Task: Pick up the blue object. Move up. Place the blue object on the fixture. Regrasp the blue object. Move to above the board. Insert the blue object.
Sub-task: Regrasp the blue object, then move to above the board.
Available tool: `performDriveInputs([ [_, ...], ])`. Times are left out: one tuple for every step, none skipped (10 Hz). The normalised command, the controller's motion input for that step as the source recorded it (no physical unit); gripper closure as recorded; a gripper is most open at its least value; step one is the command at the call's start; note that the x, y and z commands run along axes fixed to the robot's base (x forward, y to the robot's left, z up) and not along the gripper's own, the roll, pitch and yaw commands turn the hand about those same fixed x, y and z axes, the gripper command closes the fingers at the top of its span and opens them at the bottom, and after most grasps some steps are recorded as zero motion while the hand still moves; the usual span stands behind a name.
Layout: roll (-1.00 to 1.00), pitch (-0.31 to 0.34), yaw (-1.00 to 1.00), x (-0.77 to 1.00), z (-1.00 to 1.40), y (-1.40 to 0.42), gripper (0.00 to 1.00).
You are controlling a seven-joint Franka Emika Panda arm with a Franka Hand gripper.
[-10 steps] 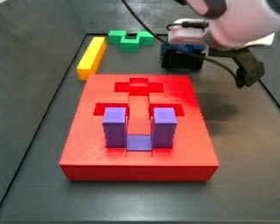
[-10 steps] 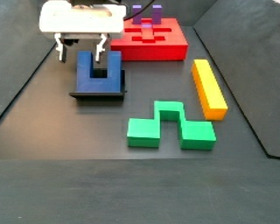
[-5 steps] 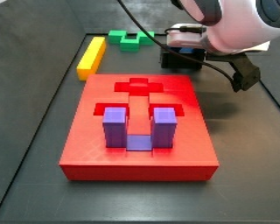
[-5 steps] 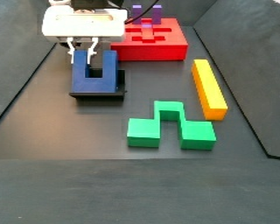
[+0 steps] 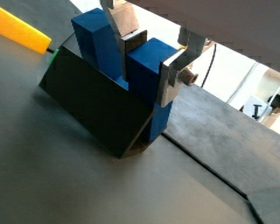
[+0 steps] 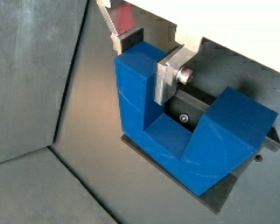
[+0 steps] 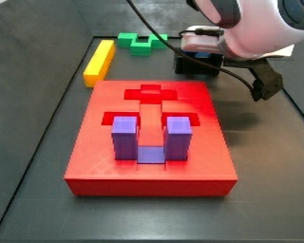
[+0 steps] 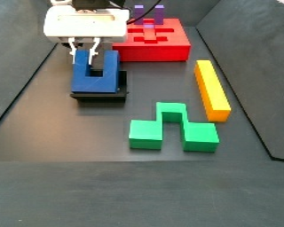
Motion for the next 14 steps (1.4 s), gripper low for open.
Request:
performDriveInputs([
  [0.00,0.000,0.00,0.00,0.00,0.00,1.00],
  [0.00,0.000,0.00,0.00,0.00,0.00,1.00],
  [0.00,0.000,0.00,0.00,0.00,0.00,1.00],
  [0.00,0.000,0.00,0.00,0.00,0.00,1.00],
  [0.00,0.000,0.00,0.00,0.00,0.00,1.00],
  [0.00,0.000,0.00,0.00,0.00,0.00,1.00],
  [0.00,0.000,0.00,0.00,0.00,0.00,1.00],
  [0.00,0.000,0.00,0.00,0.00,0.00,1.00],
  [0.00,0.000,0.00,0.00,0.00,0.00,1.00],
  [0.00,0.000,0.00,0.00,0.00,0.00,1.00],
  [0.00,0.000,0.00,0.00,1.40,0.00,1.00],
  [0.03,0.064,-0.09,-0.03,1.40,0.03,1.00],
  [-0.02,0.050,-0.07,-0.05,1.40,0.04,1.00],
  [-0.01,0.054,-0.04,-0.05,1.40,0.05,1.00],
])
